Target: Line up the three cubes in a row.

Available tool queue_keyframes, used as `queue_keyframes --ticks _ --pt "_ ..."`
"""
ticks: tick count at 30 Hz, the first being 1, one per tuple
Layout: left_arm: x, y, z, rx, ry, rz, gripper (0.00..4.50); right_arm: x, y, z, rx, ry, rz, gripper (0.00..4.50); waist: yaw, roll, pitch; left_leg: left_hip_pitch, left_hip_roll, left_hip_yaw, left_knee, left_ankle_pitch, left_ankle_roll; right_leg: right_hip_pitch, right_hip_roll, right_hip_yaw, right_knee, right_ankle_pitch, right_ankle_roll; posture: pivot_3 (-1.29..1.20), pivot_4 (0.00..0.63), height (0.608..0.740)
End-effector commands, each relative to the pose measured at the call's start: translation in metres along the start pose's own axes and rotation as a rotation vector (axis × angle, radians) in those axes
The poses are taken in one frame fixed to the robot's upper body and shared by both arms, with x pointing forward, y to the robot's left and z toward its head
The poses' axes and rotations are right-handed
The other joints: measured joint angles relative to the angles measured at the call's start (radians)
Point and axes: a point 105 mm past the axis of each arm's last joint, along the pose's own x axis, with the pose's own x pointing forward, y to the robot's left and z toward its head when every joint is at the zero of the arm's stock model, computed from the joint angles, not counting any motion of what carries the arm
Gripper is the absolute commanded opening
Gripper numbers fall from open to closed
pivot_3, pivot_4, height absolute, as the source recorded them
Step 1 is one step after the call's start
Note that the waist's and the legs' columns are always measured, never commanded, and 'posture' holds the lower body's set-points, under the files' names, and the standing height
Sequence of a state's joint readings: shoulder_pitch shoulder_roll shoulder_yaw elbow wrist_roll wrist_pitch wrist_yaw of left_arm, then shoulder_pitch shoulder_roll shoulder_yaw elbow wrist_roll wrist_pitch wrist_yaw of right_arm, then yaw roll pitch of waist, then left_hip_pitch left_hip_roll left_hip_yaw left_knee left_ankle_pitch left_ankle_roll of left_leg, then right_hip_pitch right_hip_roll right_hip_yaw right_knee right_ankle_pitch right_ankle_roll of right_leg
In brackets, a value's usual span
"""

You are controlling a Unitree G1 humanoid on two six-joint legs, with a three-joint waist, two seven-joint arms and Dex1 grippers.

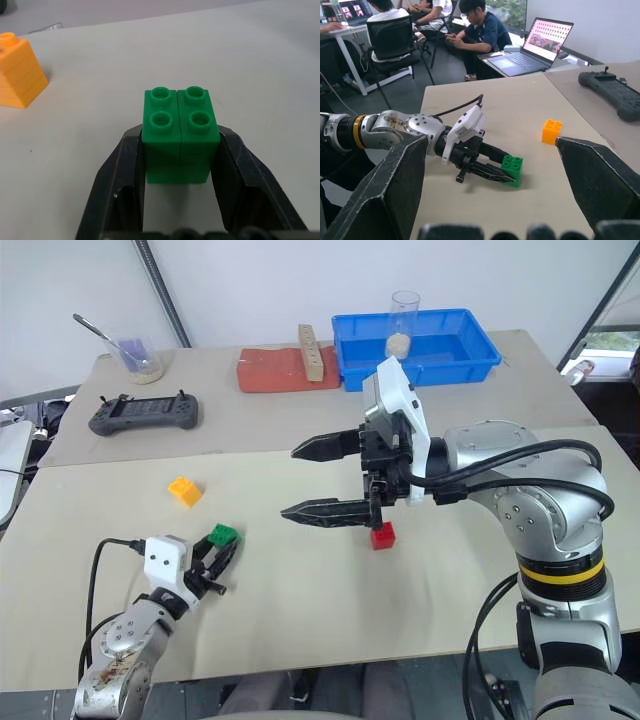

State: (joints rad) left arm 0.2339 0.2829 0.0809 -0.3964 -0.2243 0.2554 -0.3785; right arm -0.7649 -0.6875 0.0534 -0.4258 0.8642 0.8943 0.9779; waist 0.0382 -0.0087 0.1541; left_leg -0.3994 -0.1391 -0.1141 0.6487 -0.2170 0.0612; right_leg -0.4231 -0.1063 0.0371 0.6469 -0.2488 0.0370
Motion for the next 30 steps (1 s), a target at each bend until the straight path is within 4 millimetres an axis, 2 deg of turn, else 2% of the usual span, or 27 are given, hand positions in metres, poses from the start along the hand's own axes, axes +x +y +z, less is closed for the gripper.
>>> queue_keyframes --ticks 1,4,10,15,18,22,30 --pt "0.006 0.003 0.022 0.067 -0.063 -0.064 1.31 -0.005 -0.001 0.011 -0.109 -0.018 -0.050 4.50 0.001 0.000 0.000 0.000 0.000 0.000 0.000 0.000 0.000 0.000 0.000 0.000 0.000 0.000 0.000 0.00 0.150 0.740" --pt "0.018 -0.002 0.037 0.115 -0.068 -0.226 1.31 -0.009 -0.001 0.004 -0.125 0.002 -0.084 4.50 0.003 0.000 0.000 0.000 0.000 0.000 0.000 0.000 0.000 0.000 0.000 -0.001 0.000 0.000 0.000 0.00 0.150 0.740" --pt "0.045 -0.033 0.059 0.214 -0.060 -0.670 1.31 -0.030 0.010 -0.030 -0.125 0.131 -0.125 4.50 0.001 0.000 0.000 0.000 -0.001 0.001 0.001 0.001 0.003 0.000 0.000 -0.003 0.000 0.001 0.001 0.00 0.150 0.740" --pt "0.061 -0.066 0.051 0.321 -0.031 -0.961 1.31 -0.047 0.022 -0.047 -0.105 0.203 -0.141 4.50 -0.008 0.000 0.000 -0.001 -0.001 0.002 0.001 0.001 0.006 0.000 -0.002 -0.003 -0.001 0.001 0.002 0.00 0.150 0.740" --pt "0.071 -0.082 0.044 0.343 -0.038 -1.037 1.31 -0.051 0.026 -0.051 -0.093 0.220 -0.154 4.50 -0.015 -0.001 0.000 0.000 0.000 0.002 0.001 0.001 0.006 0.000 -0.002 -0.003 -0.001 0.001 0.002 0.00 0.150 0.740" --pt "0.074 -0.101 0.038 0.358 -0.050 -1.103 1.31 -0.055 0.027 -0.053 -0.082 0.230 -0.181 4.50 -0.025 -0.001 0.001 -0.001 0.000 0.002 0.001 0.001 0.006 0.000 -0.002 -0.003 -0.001 0.001 0.002 0.00 0.150 0.740" --pt "0.090 -0.115 0.030 0.344 -0.074 -1.035 1.31 -0.058 0.024 -0.056 -0.075 0.232 -0.220 4.50 -0.022 -0.002 0.001 -0.001 0.000 0.002 0.003 0.001 0.007 0.000 -0.002 -0.003 -0.001 0.001 0.002 0.00 0.150 0.740"
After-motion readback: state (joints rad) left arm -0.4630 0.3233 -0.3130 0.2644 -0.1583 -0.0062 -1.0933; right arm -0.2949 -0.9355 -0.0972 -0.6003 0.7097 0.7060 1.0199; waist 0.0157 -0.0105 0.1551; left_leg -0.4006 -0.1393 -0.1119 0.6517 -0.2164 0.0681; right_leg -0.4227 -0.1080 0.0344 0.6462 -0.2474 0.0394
